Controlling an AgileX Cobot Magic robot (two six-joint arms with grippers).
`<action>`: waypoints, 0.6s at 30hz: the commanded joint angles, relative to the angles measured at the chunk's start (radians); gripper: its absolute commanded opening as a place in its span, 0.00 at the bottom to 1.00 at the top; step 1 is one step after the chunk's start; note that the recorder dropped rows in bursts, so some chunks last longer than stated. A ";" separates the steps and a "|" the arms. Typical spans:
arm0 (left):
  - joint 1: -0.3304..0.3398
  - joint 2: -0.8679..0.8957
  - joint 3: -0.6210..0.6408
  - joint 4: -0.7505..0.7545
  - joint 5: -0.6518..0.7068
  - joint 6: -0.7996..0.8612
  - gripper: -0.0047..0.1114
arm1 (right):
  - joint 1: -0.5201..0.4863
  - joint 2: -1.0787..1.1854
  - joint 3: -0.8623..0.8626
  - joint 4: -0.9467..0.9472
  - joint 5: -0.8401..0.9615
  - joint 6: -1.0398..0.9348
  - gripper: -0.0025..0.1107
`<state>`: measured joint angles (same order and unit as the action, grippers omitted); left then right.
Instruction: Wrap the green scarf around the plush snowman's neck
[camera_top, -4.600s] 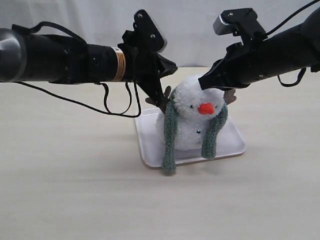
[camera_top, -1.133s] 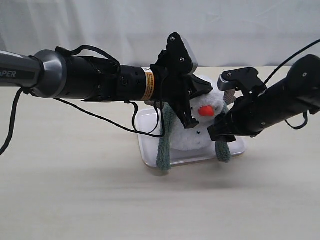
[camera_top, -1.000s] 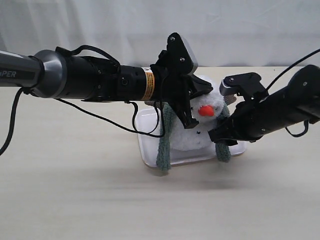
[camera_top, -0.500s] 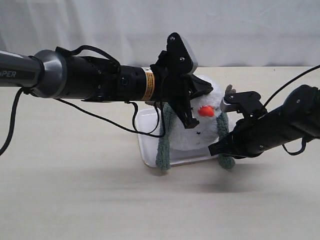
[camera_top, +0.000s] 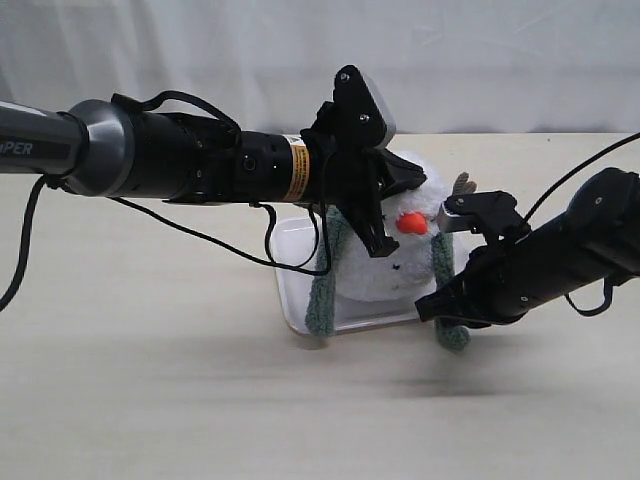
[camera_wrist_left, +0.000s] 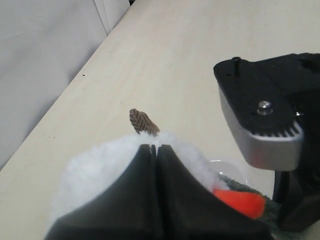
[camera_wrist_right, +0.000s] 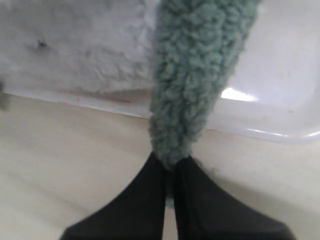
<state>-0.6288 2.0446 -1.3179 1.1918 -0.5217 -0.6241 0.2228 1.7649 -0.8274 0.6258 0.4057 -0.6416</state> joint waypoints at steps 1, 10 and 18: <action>-0.004 0.009 -0.002 0.000 0.017 -0.009 0.04 | 0.001 -0.006 0.005 -0.001 0.028 -0.009 0.06; -0.004 0.009 -0.002 0.019 0.044 -0.014 0.04 | 0.001 -0.085 0.003 0.013 -0.011 -0.019 0.45; -0.004 -0.063 -0.002 0.228 0.130 -0.207 0.04 | 0.001 -0.285 0.003 0.013 0.000 0.032 0.56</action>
<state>-0.6296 2.0074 -1.3197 1.3473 -0.4447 -0.7391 0.2228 1.5349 -0.8271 0.6336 0.4027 -0.6255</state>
